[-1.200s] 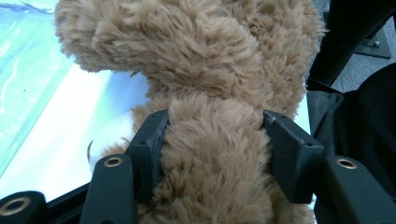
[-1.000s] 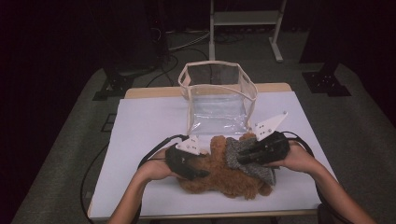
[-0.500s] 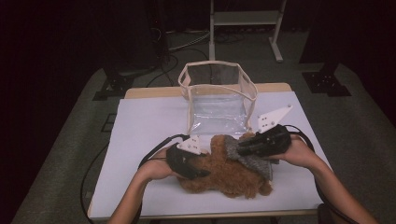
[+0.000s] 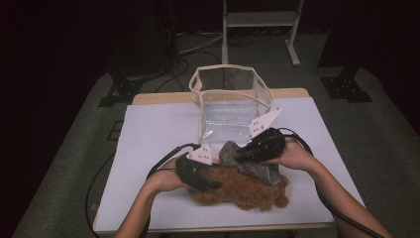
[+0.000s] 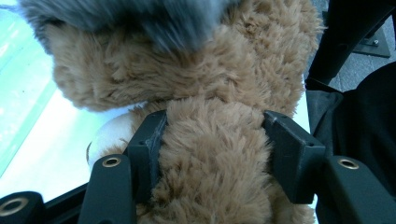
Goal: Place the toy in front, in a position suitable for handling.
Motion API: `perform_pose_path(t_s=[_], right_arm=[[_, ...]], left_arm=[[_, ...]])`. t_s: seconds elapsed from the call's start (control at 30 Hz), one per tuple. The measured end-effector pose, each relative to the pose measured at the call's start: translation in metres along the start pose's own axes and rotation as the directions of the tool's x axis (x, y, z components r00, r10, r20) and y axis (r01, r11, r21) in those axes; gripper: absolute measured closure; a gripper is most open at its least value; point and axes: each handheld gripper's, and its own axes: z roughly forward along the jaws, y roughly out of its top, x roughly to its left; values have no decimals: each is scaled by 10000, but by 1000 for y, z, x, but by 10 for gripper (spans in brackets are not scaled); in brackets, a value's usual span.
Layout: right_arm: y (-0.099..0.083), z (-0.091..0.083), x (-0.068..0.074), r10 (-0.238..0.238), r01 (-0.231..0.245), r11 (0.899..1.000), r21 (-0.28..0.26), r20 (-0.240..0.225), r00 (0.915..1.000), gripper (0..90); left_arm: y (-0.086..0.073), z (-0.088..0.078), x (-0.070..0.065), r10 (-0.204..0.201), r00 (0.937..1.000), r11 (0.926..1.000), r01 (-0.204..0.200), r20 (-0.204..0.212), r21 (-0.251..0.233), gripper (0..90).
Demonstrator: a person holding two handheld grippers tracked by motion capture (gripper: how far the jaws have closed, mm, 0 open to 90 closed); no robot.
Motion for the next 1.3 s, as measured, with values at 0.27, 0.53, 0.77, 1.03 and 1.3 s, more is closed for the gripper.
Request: perform_pose_path(t_s=[0.27, 0.53, 0.77, 1.03, 1.3], right_arm=[[-13, -18, 7, 185, -185, 9993, -333, -9, 9998, 773], [-40, -19, 2, 632, -633, 9977, -226, -45, 9980, 774], [-62, -24, -3, 1255, -1261, 9908, -492, -158, 9920, 777], [-73, -34, -5, 1536, -1538, 9862, -607, -81, 9881, 776], [-20, -55, 4, 350, -318, 9940, -1047, 291, 9990, 775]], left_arm=[[1, 0, 0, -21, 10000, 10000, 21, -5, 21, 421], [0, -2, 2, -140, 9999, 9997, 138, -74, -221, 405], [-7, -25, 6, -413, 9981, 9974, 385, -448, -613, 363], [-23, -19, 5, -791, 9967, 9943, 774, -206, -737, 431], [-23, -16, 3, -803, 9967, 9942, 792, -118, -726, 450]])
